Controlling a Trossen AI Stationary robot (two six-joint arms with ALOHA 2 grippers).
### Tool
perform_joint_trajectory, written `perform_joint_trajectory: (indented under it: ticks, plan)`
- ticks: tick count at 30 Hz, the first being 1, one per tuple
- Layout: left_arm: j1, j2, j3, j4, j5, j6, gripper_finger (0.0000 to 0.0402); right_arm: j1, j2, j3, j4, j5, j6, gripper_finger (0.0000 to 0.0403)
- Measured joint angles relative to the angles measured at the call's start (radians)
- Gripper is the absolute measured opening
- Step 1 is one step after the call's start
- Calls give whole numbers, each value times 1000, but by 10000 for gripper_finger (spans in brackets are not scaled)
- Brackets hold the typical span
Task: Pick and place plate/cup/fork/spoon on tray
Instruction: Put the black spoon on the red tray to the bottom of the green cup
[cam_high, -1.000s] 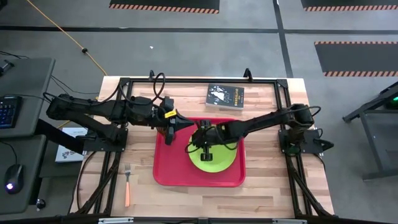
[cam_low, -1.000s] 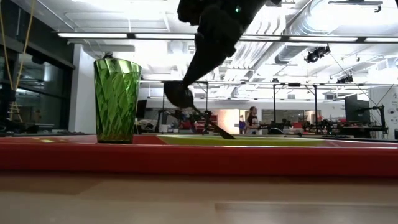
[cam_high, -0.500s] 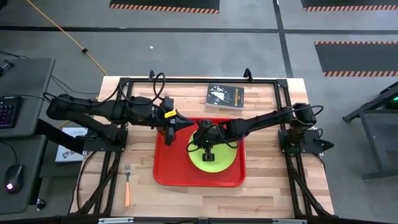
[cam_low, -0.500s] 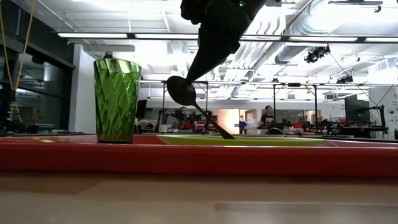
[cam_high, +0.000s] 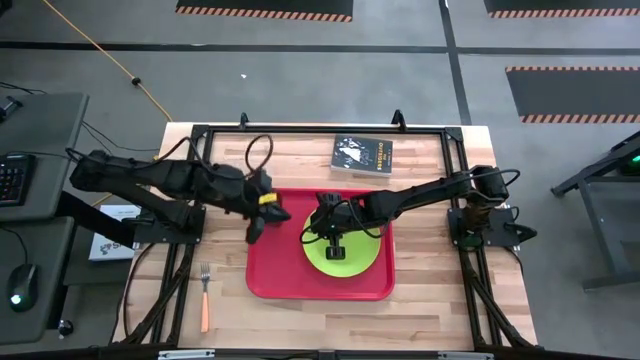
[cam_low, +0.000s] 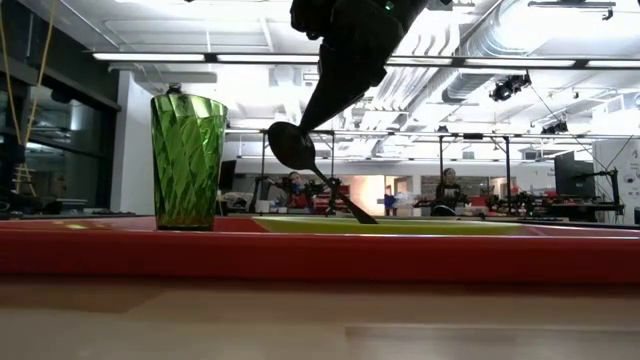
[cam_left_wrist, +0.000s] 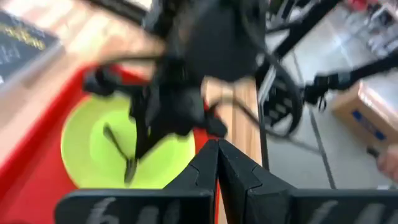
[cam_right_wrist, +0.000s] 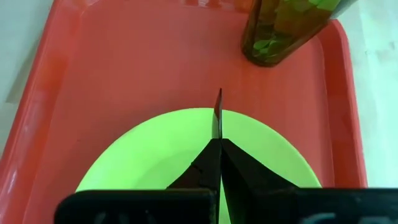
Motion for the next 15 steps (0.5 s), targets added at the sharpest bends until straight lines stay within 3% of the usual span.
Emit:
perform_joint_trajectory:
  ticks: [8,15]
  plan:
    - [-156,49,-25,-66,-130,-9,17,0,0,0,0,-5,0,0]
    - [-209,173,-64,-64,-208,-24,95,0,0,0,1,-5,0,0]
